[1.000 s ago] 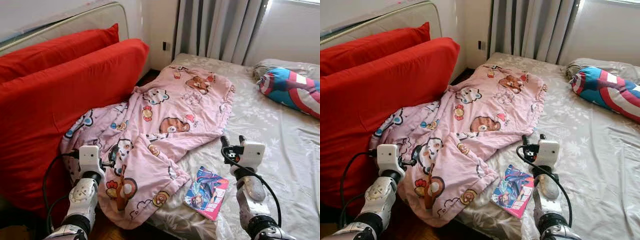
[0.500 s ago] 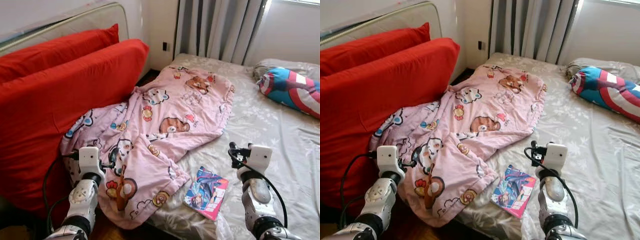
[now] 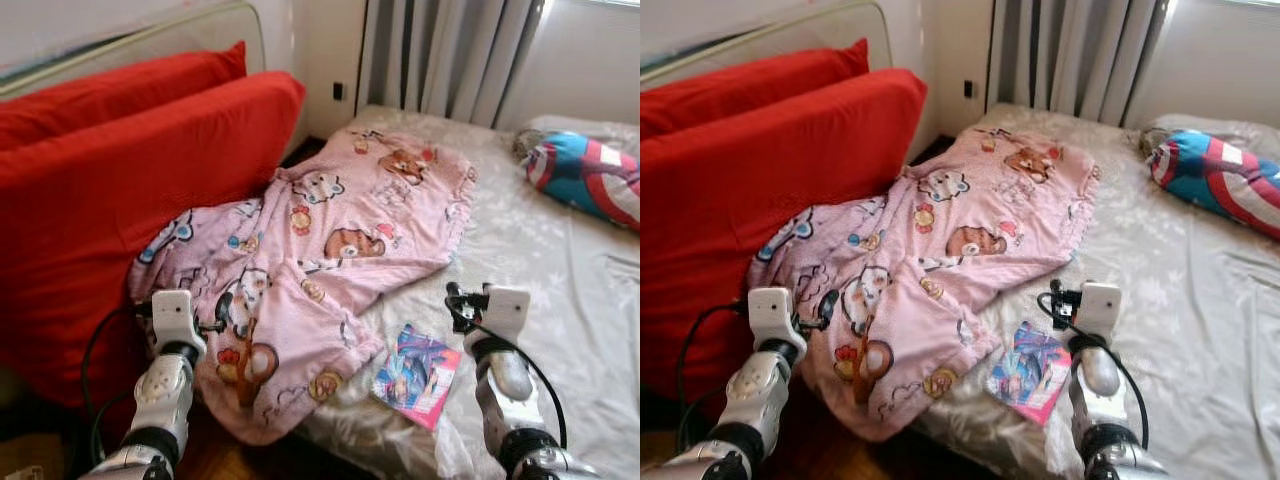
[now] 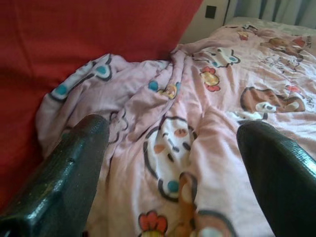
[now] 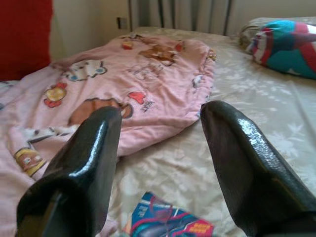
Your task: Clean up the room
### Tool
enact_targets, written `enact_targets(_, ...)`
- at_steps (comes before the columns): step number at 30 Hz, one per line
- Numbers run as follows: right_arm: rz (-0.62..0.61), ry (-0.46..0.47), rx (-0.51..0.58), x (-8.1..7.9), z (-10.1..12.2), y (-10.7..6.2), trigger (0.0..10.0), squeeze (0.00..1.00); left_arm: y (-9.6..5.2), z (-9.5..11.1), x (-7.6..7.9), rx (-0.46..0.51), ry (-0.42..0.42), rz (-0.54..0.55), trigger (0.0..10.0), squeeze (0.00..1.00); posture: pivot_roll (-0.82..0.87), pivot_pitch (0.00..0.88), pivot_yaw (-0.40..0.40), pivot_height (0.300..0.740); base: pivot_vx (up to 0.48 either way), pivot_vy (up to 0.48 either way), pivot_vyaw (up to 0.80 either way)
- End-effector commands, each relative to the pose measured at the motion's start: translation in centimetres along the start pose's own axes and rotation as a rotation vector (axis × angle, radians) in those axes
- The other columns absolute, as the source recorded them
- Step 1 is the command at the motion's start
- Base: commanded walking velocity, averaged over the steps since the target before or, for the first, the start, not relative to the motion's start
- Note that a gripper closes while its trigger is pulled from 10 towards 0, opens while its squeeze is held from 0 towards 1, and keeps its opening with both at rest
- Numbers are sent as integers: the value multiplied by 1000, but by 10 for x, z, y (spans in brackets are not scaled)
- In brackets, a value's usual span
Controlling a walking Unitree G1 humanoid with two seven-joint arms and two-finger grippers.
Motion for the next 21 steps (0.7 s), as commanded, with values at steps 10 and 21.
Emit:
enact_targets(10,6,12,-33,-2,-6,-2,10000,0,3,0,-1,-20,-22,8,10000,0,9,0,-12,640,0,0,0)
enact_targets(21,44,54,-66,-10,-13,-3,10000,0,4,-2,1,-36,-30,4,10000,0,9,0,-12,640,0,0,0)
Point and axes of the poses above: a point about 5 cm out from each wrist's last joint towards the gripper, its own y axis pointing out of the wrist towards the gripper, its own z axis along the axis of the wrist's last joint, x = y × z, the point moved 4 cm from there along y, pointing out of the wrist towards the gripper, and after that the axes turned 14 degrees about -y, right-handed, at the moved point
